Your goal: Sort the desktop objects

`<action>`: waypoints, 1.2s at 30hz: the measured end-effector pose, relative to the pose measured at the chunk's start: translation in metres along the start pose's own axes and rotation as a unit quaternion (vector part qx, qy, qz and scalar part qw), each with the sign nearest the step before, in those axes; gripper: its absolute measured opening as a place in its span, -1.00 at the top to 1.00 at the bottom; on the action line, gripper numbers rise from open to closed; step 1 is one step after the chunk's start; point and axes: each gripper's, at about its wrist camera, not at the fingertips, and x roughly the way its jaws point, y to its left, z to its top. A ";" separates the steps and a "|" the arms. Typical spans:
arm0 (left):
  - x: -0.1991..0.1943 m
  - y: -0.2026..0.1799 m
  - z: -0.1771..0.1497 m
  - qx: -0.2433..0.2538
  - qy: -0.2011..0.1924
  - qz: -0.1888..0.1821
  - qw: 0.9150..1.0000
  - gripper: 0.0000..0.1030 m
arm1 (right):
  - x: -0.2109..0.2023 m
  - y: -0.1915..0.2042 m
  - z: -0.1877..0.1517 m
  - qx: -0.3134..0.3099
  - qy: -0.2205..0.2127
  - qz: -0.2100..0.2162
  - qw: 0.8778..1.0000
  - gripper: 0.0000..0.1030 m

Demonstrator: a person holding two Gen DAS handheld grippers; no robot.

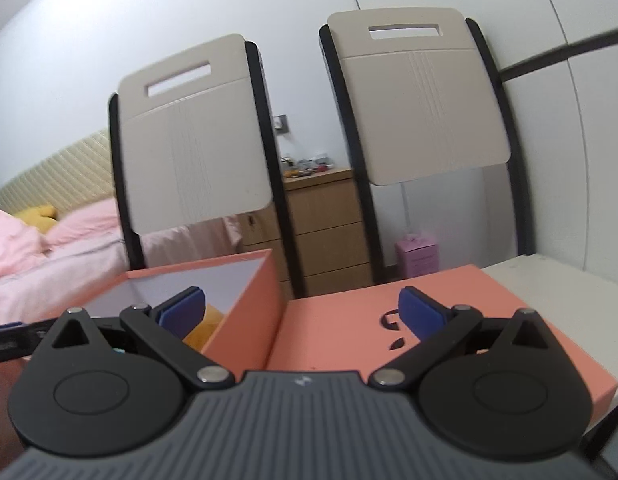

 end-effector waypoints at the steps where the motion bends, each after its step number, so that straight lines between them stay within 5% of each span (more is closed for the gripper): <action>1: 0.000 0.001 -0.001 0.003 0.000 0.000 1.000 -0.81 | 0.001 0.000 0.000 0.003 -0.005 -0.001 1.000 -1.00; 8: -0.004 -0.008 -0.004 0.023 -0.007 0.006 1.000 -0.81 | 0.010 -0.004 -0.002 0.041 -0.004 0.006 0.999 -1.00; 36: -0.004 -0.017 -0.014 0.034 0.004 -0.002 0.999 -0.81 | -0.016 0.002 0.001 0.017 -0.018 0.006 1.000 -1.00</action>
